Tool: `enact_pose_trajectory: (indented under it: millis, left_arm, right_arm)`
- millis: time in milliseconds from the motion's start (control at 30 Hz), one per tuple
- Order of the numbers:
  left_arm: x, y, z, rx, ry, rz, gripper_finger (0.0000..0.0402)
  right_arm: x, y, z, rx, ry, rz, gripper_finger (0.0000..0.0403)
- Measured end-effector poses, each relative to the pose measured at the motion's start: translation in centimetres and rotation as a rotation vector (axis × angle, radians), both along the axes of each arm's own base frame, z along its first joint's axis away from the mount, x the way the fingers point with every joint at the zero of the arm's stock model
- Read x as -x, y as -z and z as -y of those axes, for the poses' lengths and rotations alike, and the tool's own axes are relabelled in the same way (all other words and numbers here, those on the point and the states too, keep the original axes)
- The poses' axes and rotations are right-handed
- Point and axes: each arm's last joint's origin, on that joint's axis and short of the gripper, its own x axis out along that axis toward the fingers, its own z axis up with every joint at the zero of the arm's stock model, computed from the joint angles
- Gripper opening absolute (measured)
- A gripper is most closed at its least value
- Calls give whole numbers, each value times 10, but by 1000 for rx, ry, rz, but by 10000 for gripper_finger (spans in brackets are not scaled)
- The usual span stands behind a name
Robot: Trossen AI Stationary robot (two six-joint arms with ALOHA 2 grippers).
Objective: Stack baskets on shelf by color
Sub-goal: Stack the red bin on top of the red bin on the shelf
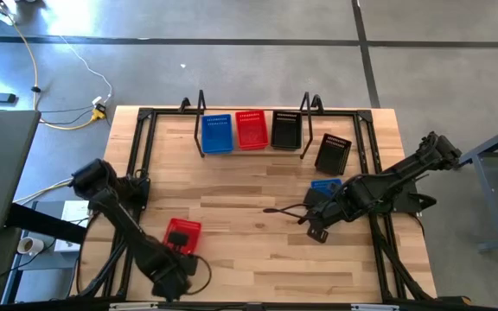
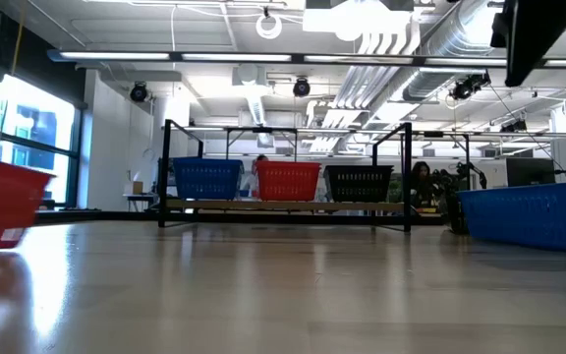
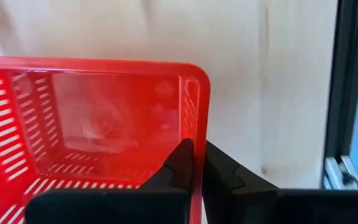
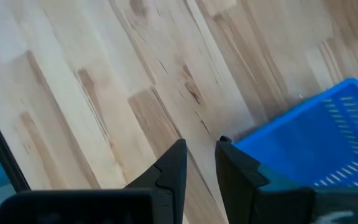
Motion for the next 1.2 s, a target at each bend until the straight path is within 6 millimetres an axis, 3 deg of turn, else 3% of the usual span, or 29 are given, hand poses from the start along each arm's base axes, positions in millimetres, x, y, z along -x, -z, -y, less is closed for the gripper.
enact_pose_trajectory:
  millis: [700,933,1200]
  left_arm:
    - [-84,-53,-140,-144,-51,242,1]
    - [-98,-70,-171,-188,-73,295,1]
    - [-108,-93,-192,-223,-90,365,1]
  right_arm:
    - [-6,-2,2,44,187,116,71]
    - [-6,-3,4,105,216,156,71]
    - [-9,-3,11,128,272,172,71]
